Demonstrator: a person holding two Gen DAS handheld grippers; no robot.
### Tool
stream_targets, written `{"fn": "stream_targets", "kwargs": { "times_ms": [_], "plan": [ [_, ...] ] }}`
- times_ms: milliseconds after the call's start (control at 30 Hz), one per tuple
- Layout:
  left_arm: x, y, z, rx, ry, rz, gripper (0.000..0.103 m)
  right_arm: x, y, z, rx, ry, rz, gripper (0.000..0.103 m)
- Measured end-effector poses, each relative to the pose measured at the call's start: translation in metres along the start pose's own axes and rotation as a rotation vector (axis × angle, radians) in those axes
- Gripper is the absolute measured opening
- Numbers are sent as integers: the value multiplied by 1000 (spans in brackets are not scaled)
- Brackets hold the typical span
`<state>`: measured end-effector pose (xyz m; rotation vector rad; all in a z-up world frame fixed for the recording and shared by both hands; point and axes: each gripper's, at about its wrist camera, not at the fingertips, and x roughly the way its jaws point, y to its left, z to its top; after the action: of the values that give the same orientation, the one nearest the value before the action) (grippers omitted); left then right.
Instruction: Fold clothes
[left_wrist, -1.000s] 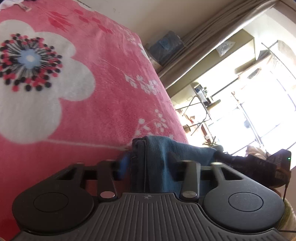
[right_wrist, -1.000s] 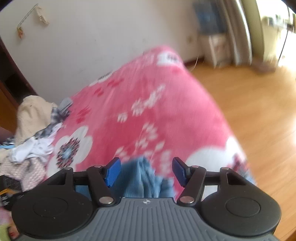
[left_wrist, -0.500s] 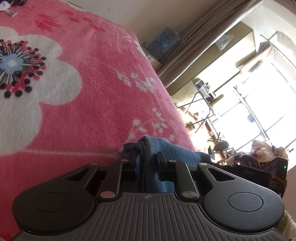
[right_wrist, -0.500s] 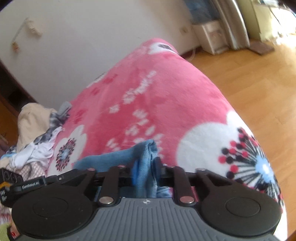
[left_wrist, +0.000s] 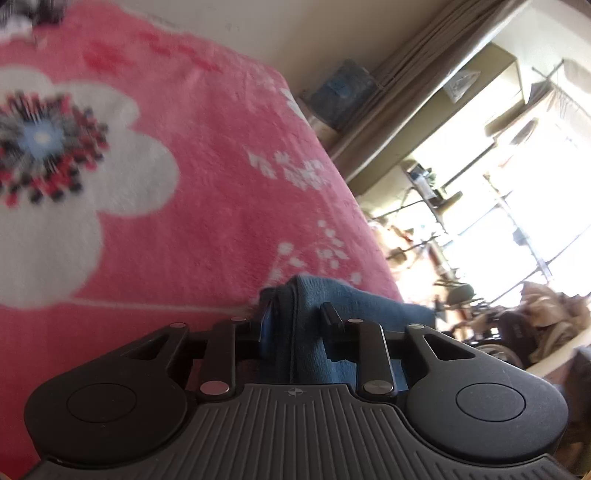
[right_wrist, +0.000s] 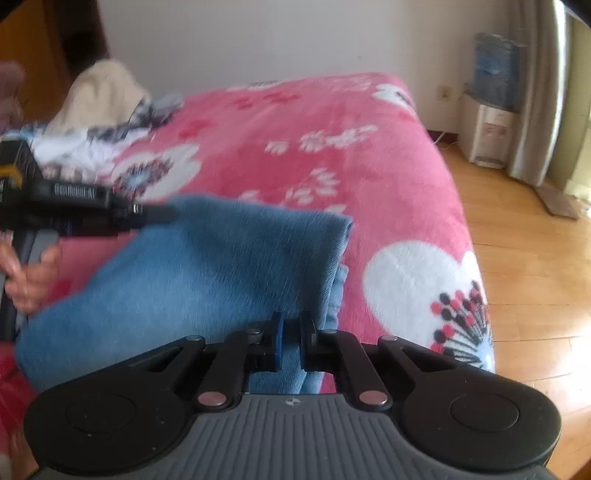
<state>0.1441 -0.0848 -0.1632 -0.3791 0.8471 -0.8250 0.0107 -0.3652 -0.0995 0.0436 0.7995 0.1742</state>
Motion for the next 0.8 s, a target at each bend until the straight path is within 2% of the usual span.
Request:
{"fn": "stream_targets", "kwargs": {
  "times_ms": [100,200,267,300,333,367,433,467,567,700,733,767,800],
  "plan": [
    [-23,-23,1,122,-70,-14,26,-29,13,13,-65,-89,4,8],
    [-26,-52,0,252,-62,-69,26,-29,17,24,-66,-147,13,8],
    [-8,-65,-4,332,-14,-64,26,-22,18,33,-49,-180,22,8],
    [5,-63,-6,346,15,-37,26,-12,16,37,-27,-186,27,8],
    [20,-58,-9,345,42,3,25,3,13,39,1,-176,30,8],
    [34,-53,-11,344,70,42,14,17,10,40,30,-163,32,8],
    [47,-35,-6,271,80,38,8,52,2,35,71,-74,-24,5],
    [49,-27,-1,228,90,20,6,61,-1,33,94,-68,-30,4],
    [53,-14,10,154,119,-15,6,78,-7,32,147,-63,-38,3],
    [39,-16,17,107,115,-19,6,72,-2,48,114,-15,-56,4],
    [31,-19,18,105,97,-14,9,65,2,51,110,-16,-47,5],
    [20,-20,19,101,74,-8,18,54,7,55,97,-24,-22,5],
    [9,-21,20,96,48,-2,21,41,13,55,67,-37,3,5]
  ]
}}
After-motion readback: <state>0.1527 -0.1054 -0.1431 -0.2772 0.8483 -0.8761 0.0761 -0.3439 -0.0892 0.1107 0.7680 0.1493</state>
